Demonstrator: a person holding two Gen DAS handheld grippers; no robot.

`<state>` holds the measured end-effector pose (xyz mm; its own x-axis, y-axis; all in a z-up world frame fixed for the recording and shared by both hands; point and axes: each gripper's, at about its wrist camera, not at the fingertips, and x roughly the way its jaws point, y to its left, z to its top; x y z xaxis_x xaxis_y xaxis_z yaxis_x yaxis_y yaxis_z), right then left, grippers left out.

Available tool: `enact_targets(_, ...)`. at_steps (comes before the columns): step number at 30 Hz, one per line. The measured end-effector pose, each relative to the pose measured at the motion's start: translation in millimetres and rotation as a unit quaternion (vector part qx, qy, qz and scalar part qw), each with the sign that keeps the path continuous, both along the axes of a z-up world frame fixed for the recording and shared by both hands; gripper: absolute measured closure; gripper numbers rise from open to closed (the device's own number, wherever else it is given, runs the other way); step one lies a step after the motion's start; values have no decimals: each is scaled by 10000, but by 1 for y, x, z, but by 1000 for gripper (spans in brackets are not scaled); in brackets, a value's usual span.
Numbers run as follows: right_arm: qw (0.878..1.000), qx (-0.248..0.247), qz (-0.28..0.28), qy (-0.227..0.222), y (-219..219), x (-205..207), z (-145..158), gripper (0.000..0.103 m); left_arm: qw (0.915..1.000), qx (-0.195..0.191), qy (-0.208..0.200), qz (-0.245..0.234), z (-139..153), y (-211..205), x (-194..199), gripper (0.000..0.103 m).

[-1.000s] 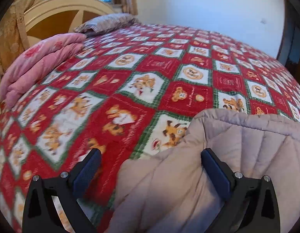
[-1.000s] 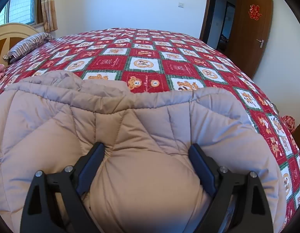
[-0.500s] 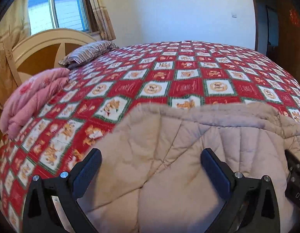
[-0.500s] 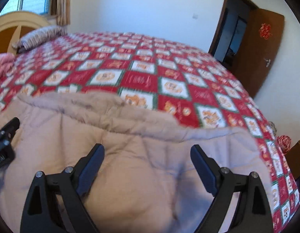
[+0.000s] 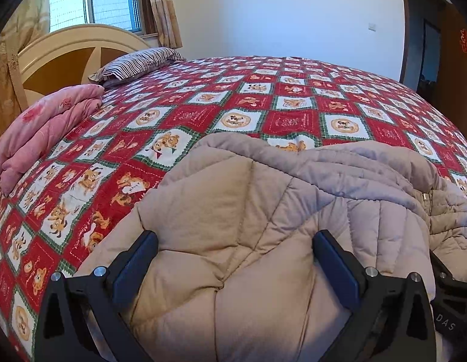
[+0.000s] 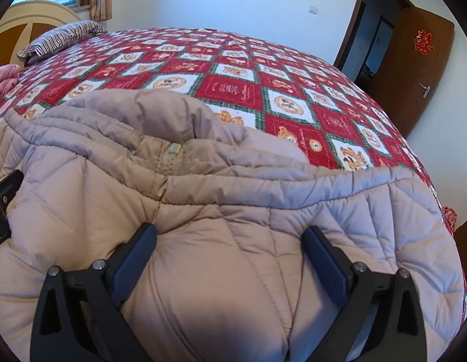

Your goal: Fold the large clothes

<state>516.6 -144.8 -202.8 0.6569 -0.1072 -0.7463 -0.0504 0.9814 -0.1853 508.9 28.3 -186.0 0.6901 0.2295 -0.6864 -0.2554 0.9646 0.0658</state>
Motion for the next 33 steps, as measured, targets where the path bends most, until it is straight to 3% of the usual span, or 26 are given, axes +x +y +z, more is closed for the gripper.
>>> enact_targets(17, 10000, -16, 6, 78, 0, 6, -5, 0, 10000, -8, 74, -22, -4, 0, 3, 1)
enact_targets(20, 9999, -33, 2, 104, 1, 6, -5, 0, 9995, -57, 265, -181, 1, 2, 5, 1)
enact_targets(22, 9996, -141, 30, 230, 2, 4, 0, 1, 9986, 30, 383, -354, 15, 5, -6, 1)
enact_targets(27, 9994, -204, 242, 110, 3, -51, 30, 0, 9984, 364, -323, -293, 52, 34, -86, 1)
enact_targets(30, 9994, -214, 222, 159, 4, -83, 21, 0, 9993, 237, -286, 54, 33, 62, -115, 1)
enact_targets(33, 9995, -273, 146, -57, 8, -92, 0, 0, 9992, -84, 233, 302, 2, 80, -121, 1)
